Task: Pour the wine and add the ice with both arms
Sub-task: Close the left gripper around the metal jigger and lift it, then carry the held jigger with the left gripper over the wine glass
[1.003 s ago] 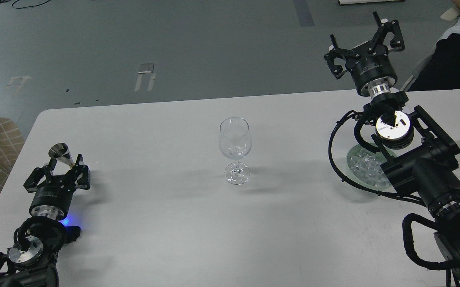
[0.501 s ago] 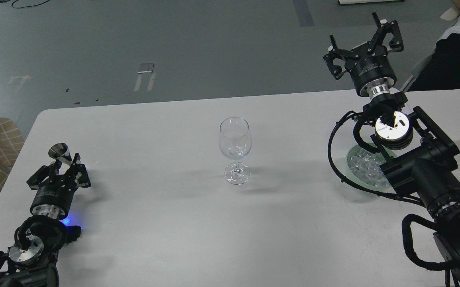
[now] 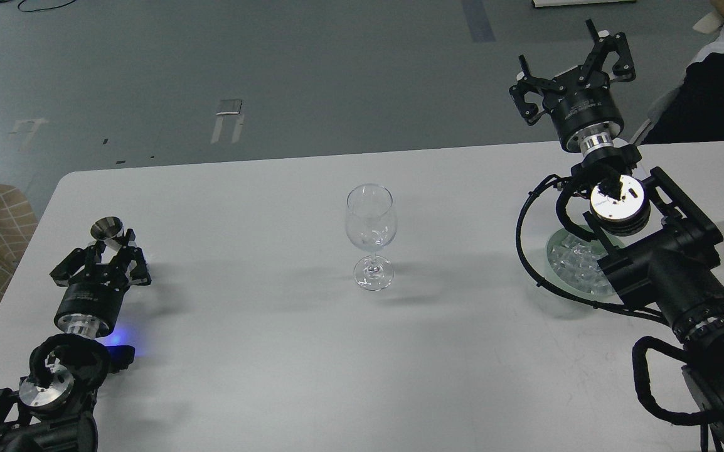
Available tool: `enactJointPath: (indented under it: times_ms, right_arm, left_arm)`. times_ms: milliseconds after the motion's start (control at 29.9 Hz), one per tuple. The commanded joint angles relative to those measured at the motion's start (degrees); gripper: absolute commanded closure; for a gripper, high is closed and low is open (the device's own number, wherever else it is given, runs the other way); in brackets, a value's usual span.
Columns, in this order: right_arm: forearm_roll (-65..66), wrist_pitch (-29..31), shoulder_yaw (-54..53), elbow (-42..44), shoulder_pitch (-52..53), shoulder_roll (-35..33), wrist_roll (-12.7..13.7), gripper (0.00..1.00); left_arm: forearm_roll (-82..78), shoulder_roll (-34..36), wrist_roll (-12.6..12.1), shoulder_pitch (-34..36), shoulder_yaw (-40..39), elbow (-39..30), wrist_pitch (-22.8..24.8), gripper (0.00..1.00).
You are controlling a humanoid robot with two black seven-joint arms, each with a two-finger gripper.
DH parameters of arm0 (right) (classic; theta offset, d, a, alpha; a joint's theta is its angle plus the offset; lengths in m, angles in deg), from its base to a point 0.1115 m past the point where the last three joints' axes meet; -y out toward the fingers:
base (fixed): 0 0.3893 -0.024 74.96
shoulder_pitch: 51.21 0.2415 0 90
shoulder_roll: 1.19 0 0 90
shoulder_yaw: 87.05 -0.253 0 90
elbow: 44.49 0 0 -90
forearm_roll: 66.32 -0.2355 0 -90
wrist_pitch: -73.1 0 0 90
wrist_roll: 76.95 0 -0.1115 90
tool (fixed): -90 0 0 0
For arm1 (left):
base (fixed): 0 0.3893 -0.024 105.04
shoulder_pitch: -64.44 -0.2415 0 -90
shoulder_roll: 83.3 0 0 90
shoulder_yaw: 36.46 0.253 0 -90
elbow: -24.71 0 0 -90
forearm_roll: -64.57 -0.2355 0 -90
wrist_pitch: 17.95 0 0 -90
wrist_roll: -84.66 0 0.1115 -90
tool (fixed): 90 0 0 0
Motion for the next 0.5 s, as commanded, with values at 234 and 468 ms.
enactJointPath:
  times_ms: [234, 468]
  right_arm:
    - [0.08, 0.0, 0.0, -0.06, -0.01, -0.08, -0.01, 0.0]
    - [-0.01, 0.0, 0.0, -0.06, -0.1, 0.01, -0.01, 0.0]
  left_arm:
    - [0.03, 0.33, -0.93, 0.24, -0.02, -0.06, 0.0, 0.68]
    - [0.03, 0.33, -1.2, -0.11, -0.02, -2.16, 0.0, 0.73]
